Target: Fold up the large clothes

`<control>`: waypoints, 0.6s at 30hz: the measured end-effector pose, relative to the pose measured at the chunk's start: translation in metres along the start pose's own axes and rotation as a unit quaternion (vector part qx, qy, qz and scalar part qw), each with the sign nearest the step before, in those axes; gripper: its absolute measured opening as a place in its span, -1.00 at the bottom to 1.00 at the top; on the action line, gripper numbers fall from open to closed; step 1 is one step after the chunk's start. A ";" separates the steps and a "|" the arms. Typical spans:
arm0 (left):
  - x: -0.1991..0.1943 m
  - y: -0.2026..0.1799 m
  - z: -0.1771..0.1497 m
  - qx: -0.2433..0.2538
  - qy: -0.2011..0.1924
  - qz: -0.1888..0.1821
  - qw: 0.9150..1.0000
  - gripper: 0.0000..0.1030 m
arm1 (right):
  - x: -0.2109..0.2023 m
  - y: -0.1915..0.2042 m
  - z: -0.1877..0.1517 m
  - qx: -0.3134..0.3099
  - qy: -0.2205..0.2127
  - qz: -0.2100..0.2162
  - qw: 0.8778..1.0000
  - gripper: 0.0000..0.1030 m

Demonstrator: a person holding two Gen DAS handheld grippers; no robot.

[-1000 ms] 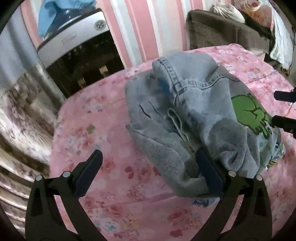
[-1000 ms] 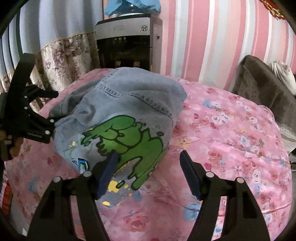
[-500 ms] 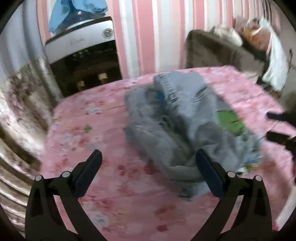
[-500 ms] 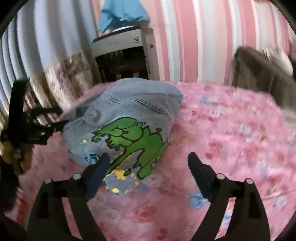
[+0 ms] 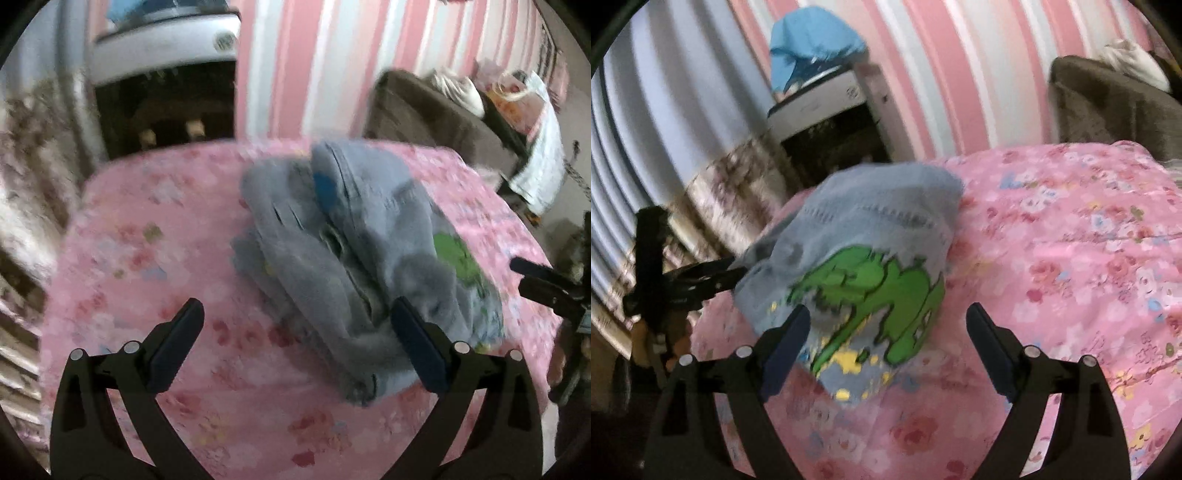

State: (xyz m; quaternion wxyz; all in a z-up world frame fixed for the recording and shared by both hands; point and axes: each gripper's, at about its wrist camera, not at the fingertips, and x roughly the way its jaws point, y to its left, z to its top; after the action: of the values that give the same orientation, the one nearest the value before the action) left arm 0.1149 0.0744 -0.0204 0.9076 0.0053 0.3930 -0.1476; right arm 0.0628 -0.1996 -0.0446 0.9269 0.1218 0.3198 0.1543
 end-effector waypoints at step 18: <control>0.069 0.005 0.013 -0.041 0.052 -0.060 0.996 0.35 | 0.045 -0.006 0.004 0.021 0.009 -0.034 0.999 0.73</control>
State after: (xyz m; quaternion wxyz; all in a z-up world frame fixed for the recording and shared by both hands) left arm 0.1703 0.0593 -0.0618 0.8750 -0.0475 0.4447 -0.1853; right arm 0.1003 -0.1897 -0.0682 0.9258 0.1291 0.3356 0.1165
